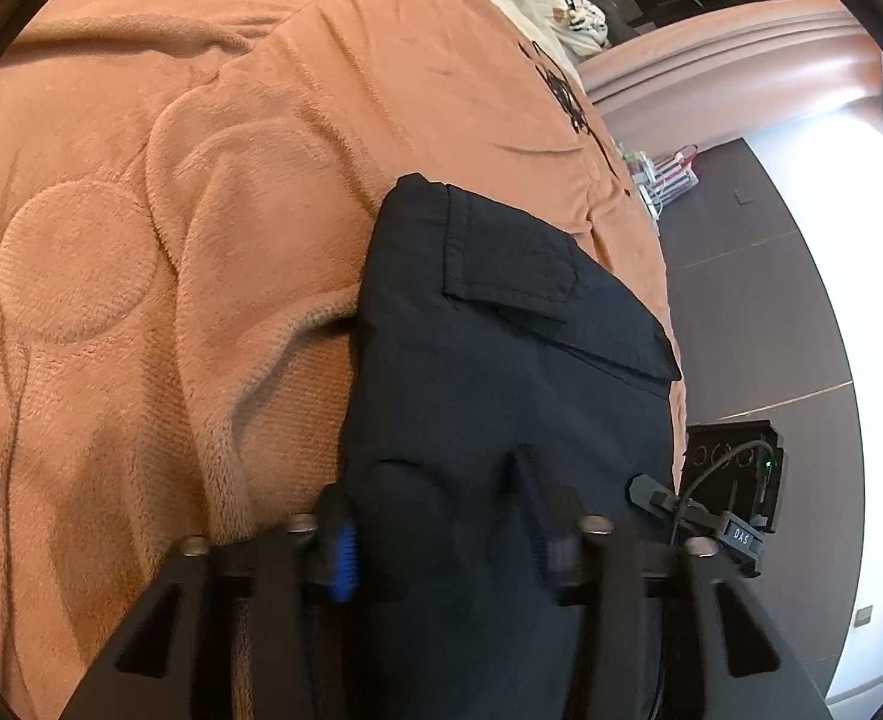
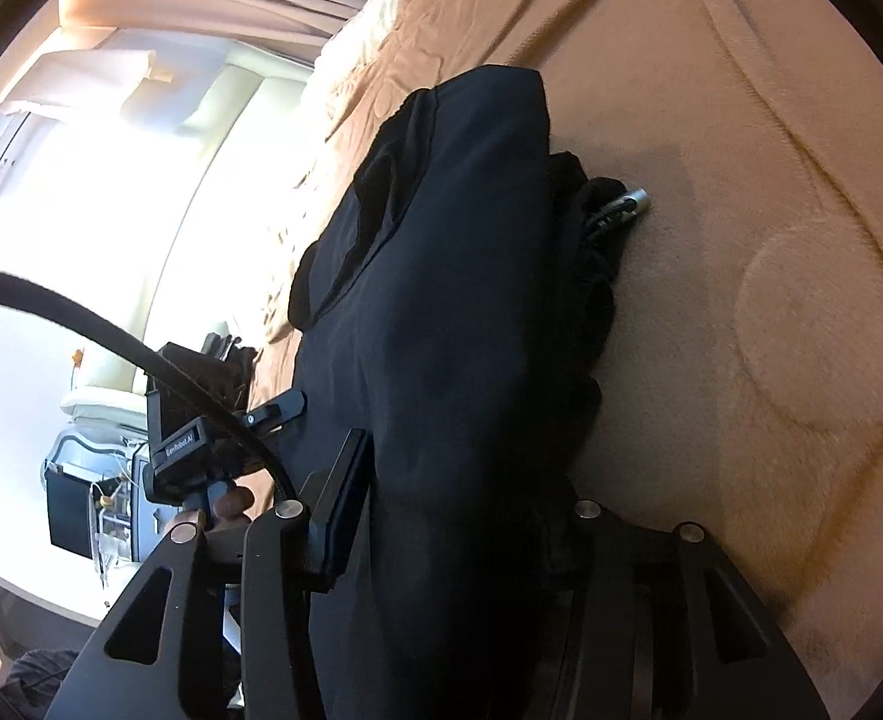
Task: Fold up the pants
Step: 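Lift the folded trouser stack with both tools off the blanket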
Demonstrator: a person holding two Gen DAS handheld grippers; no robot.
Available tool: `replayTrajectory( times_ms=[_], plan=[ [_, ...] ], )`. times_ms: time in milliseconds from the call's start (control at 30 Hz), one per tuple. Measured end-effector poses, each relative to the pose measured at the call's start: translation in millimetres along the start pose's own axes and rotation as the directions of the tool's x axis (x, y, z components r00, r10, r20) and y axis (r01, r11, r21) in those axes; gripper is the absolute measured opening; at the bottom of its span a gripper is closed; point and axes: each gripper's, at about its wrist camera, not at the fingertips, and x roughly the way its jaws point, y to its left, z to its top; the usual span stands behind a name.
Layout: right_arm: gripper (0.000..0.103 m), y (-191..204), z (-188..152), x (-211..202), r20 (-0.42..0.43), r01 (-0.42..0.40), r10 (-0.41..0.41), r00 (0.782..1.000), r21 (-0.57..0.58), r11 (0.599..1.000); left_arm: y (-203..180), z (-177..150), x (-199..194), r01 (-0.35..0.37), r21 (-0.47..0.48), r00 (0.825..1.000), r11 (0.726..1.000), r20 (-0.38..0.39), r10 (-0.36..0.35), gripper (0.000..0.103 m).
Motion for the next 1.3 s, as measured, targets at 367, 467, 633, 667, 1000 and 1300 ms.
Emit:
replayTrajectory(
  times_ms=[367, 467, 633, 667, 1000, 1300],
  plan=[
    [0.023, 42.4, -17.0, -26.2, 0.070, 0.035, -0.027, 0.997, -0.111, 0.993, -29.2, -11.3, -27.9, 0.049, 0.058, 0.998, 0.997, 0.047, -0.051, 0.013],
    [0.023, 55.2, -23.5, -29.8, 0.090, 0.047, -0.036, 0.995, -0.122, 0.991, -35.1, -16.5, -36.9, 0.063, 0.072, 0.996, 0.995, 0.051, -0.067, 0.013],
    [0.023, 73.9, -38.1, -42.4, 0.121, 0.066, -0.049, 0.991, -0.143, 0.987, -55.4, -25.9, -51.1, 0.085, 0.105, 0.994, 0.991, 0.063, -0.092, 0.013],
    [0.023, 78.3, -42.1, -46.6, 0.128, 0.070, -0.051, 0.990, -0.149, 0.986, -59.9, -28.1, -53.0, 0.090, 0.111, 0.993, 0.990, 0.065, -0.098, 0.013],
    [0.023, 115.0, -82.8, -73.3, 0.178, 0.111, -0.073, 0.981, -0.213, 0.971, -98.8, -74.4, -89.9, 0.117, 0.185, 0.985, 0.976, 0.104, -0.138, 0.013],
    [0.023, 127.4, -113.3, -107.1, 0.193, 0.116, -0.073, 0.978, -0.219, 0.969, -127.0, -116.1, -124.8, 0.128, 0.240, 0.978, 0.962, 0.132, -0.163, 0.013]
  ],
)
